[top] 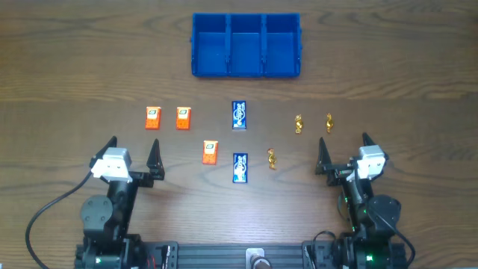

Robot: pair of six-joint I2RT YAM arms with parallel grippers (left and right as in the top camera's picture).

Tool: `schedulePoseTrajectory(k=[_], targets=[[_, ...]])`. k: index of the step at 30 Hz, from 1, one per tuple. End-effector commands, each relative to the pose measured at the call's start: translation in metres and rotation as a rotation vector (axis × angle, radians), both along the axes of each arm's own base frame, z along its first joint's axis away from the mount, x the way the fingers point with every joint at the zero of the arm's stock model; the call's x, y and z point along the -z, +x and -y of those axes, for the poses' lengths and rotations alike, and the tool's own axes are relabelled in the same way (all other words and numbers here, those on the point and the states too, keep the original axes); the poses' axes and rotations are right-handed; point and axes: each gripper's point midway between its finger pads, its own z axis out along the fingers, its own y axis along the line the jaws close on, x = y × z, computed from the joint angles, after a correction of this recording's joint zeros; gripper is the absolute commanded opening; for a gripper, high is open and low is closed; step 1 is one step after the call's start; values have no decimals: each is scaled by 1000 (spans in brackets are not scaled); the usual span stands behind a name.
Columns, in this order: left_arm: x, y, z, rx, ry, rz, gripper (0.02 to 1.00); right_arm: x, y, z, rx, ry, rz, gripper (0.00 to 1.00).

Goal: Sort Candies Into Trays

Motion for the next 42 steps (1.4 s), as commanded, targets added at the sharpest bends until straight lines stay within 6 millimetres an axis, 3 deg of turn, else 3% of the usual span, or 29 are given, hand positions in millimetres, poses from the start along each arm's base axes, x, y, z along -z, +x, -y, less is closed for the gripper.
schedulePoseTrajectory(k=[1, 32, 37, 39, 42], targets=[[16, -1, 2, 16, 3, -47, 998, 0, -1, -1, -2, -12, 1, 996], [14, 0, -2, -10, 6, -35, 996, 0, -1, -1, -2, -12, 1, 998], [-15, -1, -1, -5, -6, -31, 998, 0, -1, -1, -2, -12, 1, 1000], [-39, 4, -2, -9, 10, -107, 998, 0, -1, -1, -2, -12, 1, 1000], [-56, 17, -9, -47, 43, -209, 998, 0, -1, -1, -2, -12, 1, 1000]])
